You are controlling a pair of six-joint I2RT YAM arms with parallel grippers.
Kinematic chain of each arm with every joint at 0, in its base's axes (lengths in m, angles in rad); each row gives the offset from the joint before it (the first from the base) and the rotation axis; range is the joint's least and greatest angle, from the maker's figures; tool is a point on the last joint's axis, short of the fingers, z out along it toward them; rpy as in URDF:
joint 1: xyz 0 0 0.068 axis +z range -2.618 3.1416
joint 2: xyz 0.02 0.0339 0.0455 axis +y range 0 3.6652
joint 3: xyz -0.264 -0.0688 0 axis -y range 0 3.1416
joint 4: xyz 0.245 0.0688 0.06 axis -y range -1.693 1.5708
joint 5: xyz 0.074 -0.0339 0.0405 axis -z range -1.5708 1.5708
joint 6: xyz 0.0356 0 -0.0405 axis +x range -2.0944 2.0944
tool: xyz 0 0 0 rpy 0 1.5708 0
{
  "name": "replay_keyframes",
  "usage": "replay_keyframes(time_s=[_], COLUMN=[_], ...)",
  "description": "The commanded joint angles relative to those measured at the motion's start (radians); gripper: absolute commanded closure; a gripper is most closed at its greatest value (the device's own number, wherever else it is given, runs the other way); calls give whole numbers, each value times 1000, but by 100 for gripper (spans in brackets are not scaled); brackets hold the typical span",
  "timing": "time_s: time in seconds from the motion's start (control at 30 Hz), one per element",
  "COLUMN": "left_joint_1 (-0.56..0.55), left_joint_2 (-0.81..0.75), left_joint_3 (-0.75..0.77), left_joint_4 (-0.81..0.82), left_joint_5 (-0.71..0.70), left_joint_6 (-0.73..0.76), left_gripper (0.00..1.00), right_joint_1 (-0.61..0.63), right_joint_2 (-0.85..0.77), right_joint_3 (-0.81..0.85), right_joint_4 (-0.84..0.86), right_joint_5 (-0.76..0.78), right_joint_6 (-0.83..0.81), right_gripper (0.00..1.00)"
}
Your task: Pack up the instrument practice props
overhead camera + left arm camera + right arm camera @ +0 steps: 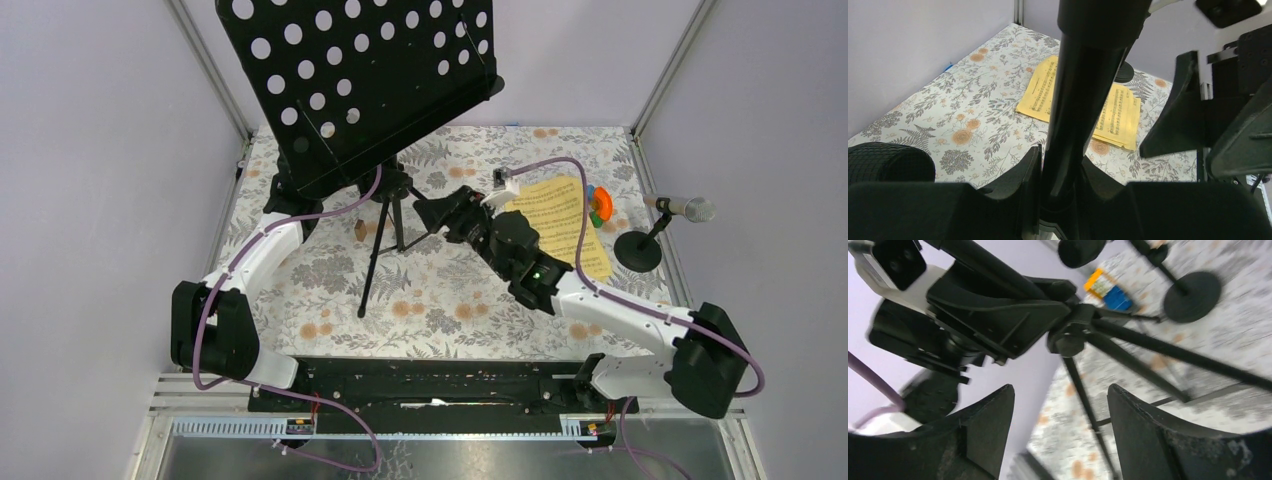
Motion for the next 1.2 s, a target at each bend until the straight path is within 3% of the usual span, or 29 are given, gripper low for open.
replay_keyframes(time_s=[0.0, 0.2, 0.67, 1.03, 1.17], left_joint_1=[12, 11, 12, 12, 12], left_joint_2=[-13, -33, -28, -29, -29], left_joint_3=[13, -9, -18, -22, -22], left_joint_4=[51, 61, 86, 98, 98], left_joint_5=[-20, -46, -35, -34, -34], left_joint_6=[-101, -94, -110, -115, -115], left_gripper=[100, 100, 100, 100, 100], right_joint_1=[-42, -88, -124, -125, -126], right_joint_2=[86, 201, 288, 344, 350], right_joint_3=[85, 80, 100, 115, 119], right_joint_4=[61, 233, 294, 346, 353], right_joint_5=[-178, -267, -264, -293, -292], right_joint_6=[396, 587, 679, 710, 712], right_gripper=[23, 20, 22, 50, 55])
